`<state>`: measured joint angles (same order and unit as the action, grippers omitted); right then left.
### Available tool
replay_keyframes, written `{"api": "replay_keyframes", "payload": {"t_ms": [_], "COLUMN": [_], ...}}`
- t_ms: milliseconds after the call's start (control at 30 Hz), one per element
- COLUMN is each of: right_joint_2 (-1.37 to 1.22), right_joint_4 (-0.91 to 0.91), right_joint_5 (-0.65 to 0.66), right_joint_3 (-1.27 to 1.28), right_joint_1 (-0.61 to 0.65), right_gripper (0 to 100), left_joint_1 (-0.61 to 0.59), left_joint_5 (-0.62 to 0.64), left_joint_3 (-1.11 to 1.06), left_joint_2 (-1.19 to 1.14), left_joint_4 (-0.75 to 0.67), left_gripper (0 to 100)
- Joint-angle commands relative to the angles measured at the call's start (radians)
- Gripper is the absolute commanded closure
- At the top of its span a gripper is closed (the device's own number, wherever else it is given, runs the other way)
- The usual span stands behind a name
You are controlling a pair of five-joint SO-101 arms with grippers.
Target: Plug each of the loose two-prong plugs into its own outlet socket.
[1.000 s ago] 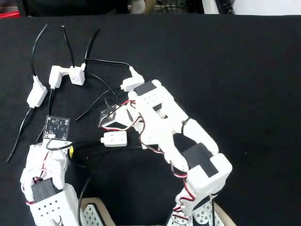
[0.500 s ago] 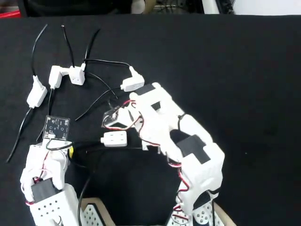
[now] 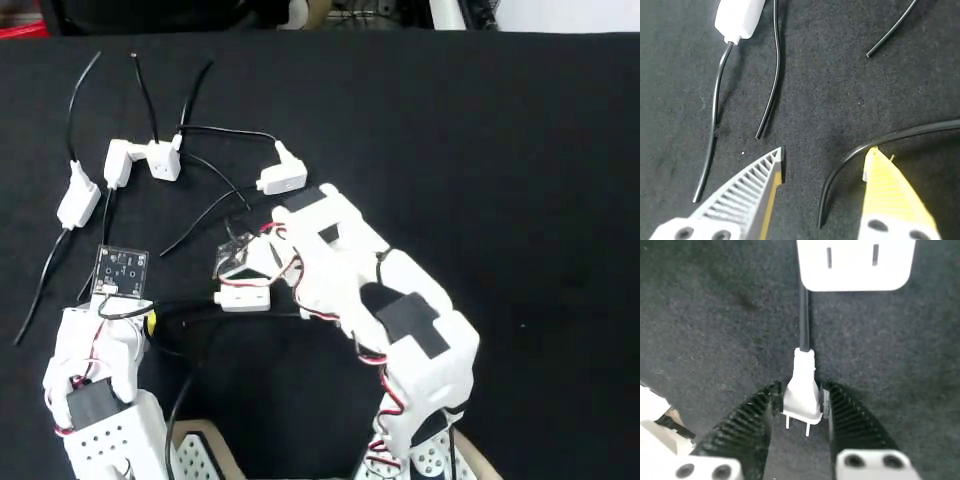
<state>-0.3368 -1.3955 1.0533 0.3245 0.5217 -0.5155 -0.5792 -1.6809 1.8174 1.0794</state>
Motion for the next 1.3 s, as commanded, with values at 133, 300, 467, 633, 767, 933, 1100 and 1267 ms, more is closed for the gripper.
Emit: {"api": "replay_keyframes", "payload": {"t_ms": [133,300,467,633,767,933,1100,1267], "right_joint_2": [-0.007,0.019,0.205,0.486,0.700,0.941,1.152,1.193], "right_joint_4": [0.014,0.051,0.054,0.054,0.121,0.354,0.629,0.815], "right_joint_5": [0.003,-0.135,-0.227,-0.311,-0.410,-0.543,-0.606,-0.457], "right_joint_3": [0.071,0.035,0.016,0.022,0.081,0.311,0.664,0.949], "right_joint_1": [0.021,0.021,0.023,0.017,-0.005,-0.011,-0.037,-0.196], "right_gripper": [97.9,98.6,98.6,98.6,98.6,98.6,98.6,98.5], "left_joint_1": [-0.007,-0.007,-0.007,-0.007,-0.007,-0.007,-0.007,-0.005], "left_joint_5": [0.009,0.009,0.009,0.009,0.009,0.009,0.009,0.011], "left_joint_3": [-0.018,-0.018,-0.018,-0.018,-0.018,-0.018,-0.018,-0.018], "left_joint_2": [0.003,0.003,0.003,0.003,0.003,0.003,0.003,0.003], "left_joint_4": [-0.017,-0.017,-0.017,-0.017,-0.017,-0.017,-0.017,-0.017], "left_gripper": [74,74,74,74,74,74,74,74]}}
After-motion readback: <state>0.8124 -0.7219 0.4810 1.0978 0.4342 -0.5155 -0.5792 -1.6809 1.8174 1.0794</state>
